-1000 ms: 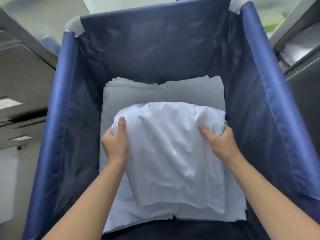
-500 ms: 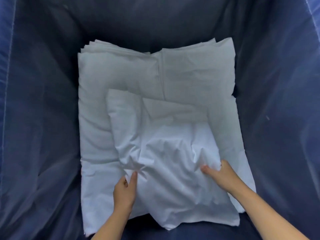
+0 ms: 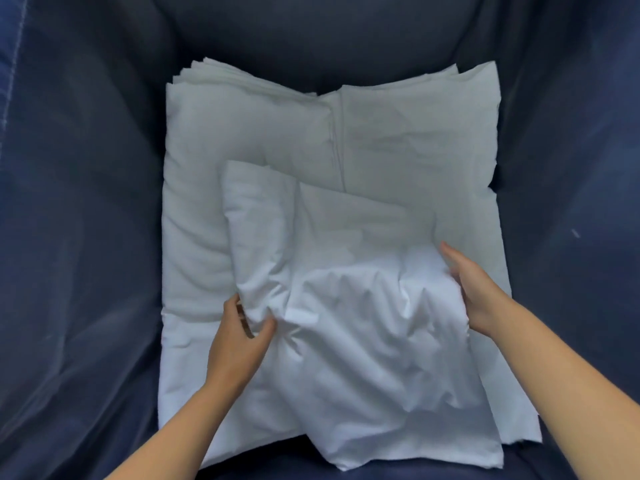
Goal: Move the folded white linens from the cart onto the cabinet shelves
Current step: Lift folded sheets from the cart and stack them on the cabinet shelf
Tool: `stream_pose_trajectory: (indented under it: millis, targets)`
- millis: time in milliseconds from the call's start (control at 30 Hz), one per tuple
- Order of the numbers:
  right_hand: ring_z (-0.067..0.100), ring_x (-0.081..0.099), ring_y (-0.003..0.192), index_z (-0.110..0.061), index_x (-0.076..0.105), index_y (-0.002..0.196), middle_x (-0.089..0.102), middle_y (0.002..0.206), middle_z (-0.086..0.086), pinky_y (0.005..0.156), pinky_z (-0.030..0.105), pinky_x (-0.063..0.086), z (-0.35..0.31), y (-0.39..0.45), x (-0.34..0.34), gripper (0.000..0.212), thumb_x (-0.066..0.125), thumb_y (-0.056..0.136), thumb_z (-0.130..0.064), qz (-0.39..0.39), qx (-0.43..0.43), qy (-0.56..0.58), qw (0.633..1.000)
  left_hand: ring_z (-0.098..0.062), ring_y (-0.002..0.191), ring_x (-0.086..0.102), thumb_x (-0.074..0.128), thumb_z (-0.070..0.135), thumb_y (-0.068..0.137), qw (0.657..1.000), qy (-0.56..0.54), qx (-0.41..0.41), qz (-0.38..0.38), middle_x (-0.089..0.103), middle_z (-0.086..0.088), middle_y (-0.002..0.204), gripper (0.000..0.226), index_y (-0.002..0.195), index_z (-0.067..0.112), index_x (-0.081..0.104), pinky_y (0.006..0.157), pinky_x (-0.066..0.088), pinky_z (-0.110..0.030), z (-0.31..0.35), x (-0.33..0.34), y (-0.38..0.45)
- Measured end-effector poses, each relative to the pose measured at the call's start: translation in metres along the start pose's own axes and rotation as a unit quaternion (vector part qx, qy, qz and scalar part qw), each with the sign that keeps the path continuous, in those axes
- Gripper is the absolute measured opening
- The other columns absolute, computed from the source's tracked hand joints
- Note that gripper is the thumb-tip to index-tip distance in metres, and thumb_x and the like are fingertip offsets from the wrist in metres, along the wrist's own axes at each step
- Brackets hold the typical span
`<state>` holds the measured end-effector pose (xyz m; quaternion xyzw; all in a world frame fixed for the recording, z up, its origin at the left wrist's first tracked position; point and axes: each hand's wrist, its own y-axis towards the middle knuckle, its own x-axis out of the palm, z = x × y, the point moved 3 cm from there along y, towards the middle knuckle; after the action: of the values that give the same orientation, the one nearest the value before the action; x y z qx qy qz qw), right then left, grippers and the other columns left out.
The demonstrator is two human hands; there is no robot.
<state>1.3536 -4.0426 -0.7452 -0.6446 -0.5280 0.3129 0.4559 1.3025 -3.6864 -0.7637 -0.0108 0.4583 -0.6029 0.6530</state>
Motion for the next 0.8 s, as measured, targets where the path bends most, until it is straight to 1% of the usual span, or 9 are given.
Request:
stream_pose_trajectory:
  millis: [67,167,267,400,500,567,700,733,800]
  targets:
    - [0.029,0.071,0.101,-0.016,0.068,0.122,0.075,0.109,0.007,0.092,0.041,0.052,-0.006,0.012,0.004,0.049,0.063,0.090,-0.053,0.020,0.021,-0.016,0.999,-0.013,0.116,0.056,0.072,0.037,0.083,0.999,0.008,0.030,0.039,0.052,0.016,0.131,0.068,0.139,0.035,0.034,0.086,0.050,-0.035,0.012,0.000,0.007]
    - [0.030,0.069,0.087,-0.010,0.069,0.112,0.076,0.089,0.010,0.075,0.038,0.053,-0.008,0.026,0.007,0.036,0.063,0.094,-0.040,0.036,0.043,-0.017,0.998,-0.021,0.143,0.030,0.070,0.028,0.083,0.984,0.113,0.101,0.098,0.028,-0.002,0.158,0.087,0.154,0.017,0.023,0.109,0.036,-0.038,0.033,0.001,0.019]
    - [0.030,0.065,0.079,-0.004,0.067,0.112,0.072,0.084,0.012,0.068,0.036,0.051,-0.008,0.032,0.007,0.031,0.064,0.095,-0.030,0.052,0.052,-0.054,0.996,-0.030,0.148,0.023,0.060,0.037,0.081,0.938,0.223,0.224,0.142,0.024,-0.014,0.162,0.077,0.150,0.011,0.035,0.117,0.025,-0.046,0.066,0.004,0.036]
    - [0.031,0.070,0.085,-0.004,0.065,0.120,0.073,0.102,0.014,0.071,0.036,0.054,-0.016,0.032,0.005,0.033,0.069,0.090,-0.018,0.061,-0.027,-0.045,0.997,-0.034,0.149,0.025,0.041,0.053,0.080,0.896,0.323,0.293,0.082,0.035,-0.018,0.157,0.078,0.144,0.009,0.046,0.121,0.014,-0.055,0.111,0.022,0.072]
    - [0.031,0.073,0.089,-0.008,0.065,0.116,0.075,0.104,0.013,0.071,0.037,0.058,-0.035,0.020,0.014,0.027,0.068,0.090,-0.013,-0.004,-0.061,-0.030,0.998,-0.029,0.152,0.014,0.046,0.056,0.090,0.878,0.391,0.274,0.016,0.026,-0.014,0.162,0.078,0.153,0.013,0.032,0.123,-0.002,-0.053,0.142,0.035,0.095]
    - [0.031,0.074,0.086,-0.009,0.065,0.113,0.075,0.101,0.014,0.069,0.037,0.059,-0.052,0.014,0.020,0.024,0.065,0.090,-0.008,-0.029,-0.072,-0.063,0.995,-0.027,0.153,0.009,0.050,0.052,0.092,0.863,0.424,0.275,-0.008,0.020,-0.012,0.163,0.079,0.156,0.015,0.023,0.123,-0.004,-0.051,0.159,0.042,0.107]
    - [0.021,0.072,0.068,-0.012,0.068,0.103,0.076,0.087,0.007,0.057,0.026,0.056,-0.072,0.024,0.021,0.014,0.065,0.090,-0.009,0.052,-0.120,-0.133,0.982,-0.029,0.148,0.018,0.051,0.049,0.090,0.833,0.475,0.283,-0.028,0.035,-0.010,0.152,0.072,0.149,0.012,0.031,0.122,-0.001,-0.053,0.179,0.053,0.127]
    - [0.019,0.071,0.069,-0.011,0.070,0.103,0.075,0.088,0.006,0.058,0.026,0.056,-0.071,0.030,0.019,0.014,0.067,0.090,-0.012,0.081,-0.132,-0.146,0.977,-0.030,0.147,0.020,0.051,0.049,0.090,0.826,0.486,0.282,-0.033,0.038,-0.009,0.149,0.071,0.148,0.012,0.033,0.122,-0.001,-0.054,0.181,0.057,0.133]
    - [0.020,0.072,0.078,-0.009,0.071,0.105,0.074,0.093,0.004,0.072,0.031,0.058,-0.062,0.049,0.010,0.021,0.071,0.088,-0.021,0.133,-0.136,-0.188,0.963,-0.030,0.145,0.024,0.050,0.052,0.090,0.818,0.501,0.278,-0.045,0.042,-0.009,0.146,0.071,0.147,0.013,0.034,0.122,-0.001,-0.055,0.185,0.065,0.143]
